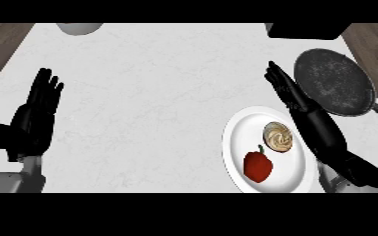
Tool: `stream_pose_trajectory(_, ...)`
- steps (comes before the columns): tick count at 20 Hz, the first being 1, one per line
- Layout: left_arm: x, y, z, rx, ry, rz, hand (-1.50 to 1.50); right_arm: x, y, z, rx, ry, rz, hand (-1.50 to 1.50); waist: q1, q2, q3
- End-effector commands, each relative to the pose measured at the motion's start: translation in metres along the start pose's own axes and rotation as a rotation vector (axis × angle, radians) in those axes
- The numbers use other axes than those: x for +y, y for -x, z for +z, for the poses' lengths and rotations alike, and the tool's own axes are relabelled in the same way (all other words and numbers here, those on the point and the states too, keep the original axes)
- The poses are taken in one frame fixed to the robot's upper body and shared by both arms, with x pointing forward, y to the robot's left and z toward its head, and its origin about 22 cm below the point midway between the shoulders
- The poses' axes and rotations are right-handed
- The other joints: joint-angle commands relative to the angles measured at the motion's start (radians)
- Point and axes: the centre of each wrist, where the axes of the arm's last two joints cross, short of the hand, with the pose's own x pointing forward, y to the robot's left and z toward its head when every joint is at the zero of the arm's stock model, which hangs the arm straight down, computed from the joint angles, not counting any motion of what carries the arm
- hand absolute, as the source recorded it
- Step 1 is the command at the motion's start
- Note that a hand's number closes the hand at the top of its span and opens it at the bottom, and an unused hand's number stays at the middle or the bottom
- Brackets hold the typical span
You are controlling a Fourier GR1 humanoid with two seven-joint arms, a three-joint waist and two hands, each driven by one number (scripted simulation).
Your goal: Pick the cupcake from the plate and place it in the pan
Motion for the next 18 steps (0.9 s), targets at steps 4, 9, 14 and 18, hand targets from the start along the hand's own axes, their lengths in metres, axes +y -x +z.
stream_pose_trajectory(4,-0.007,-0.008,0.001,0.004,0.165,-0.139,0.00,-0.057,0.047,0.039,0.423,0.462,-0.031,-1.50,-0.065,0.035,0.033)
stream_pose_trajectory(9,-0.016,-0.004,0.007,0.028,0.298,-0.208,0.00,-0.122,0.076,0.116,0.888,0.575,0.571,1.50,-0.064,0.051,0.022)
stream_pose_trajectory(14,-0.047,-0.011,0.011,0.059,0.372,-0.229,0.00,-0.042,0.108,0.115,0.864,0.967,0.378,-1.50,-0.034,0.024,0.031)
stream_pose_trajectory(18,-0.050,-0.026,0.010,0.063,0.395,-0.227,0.00,-0.039,0.077,0.099,1.001,0.759,0.417,-1.50,-0.017,0.023,0.028)
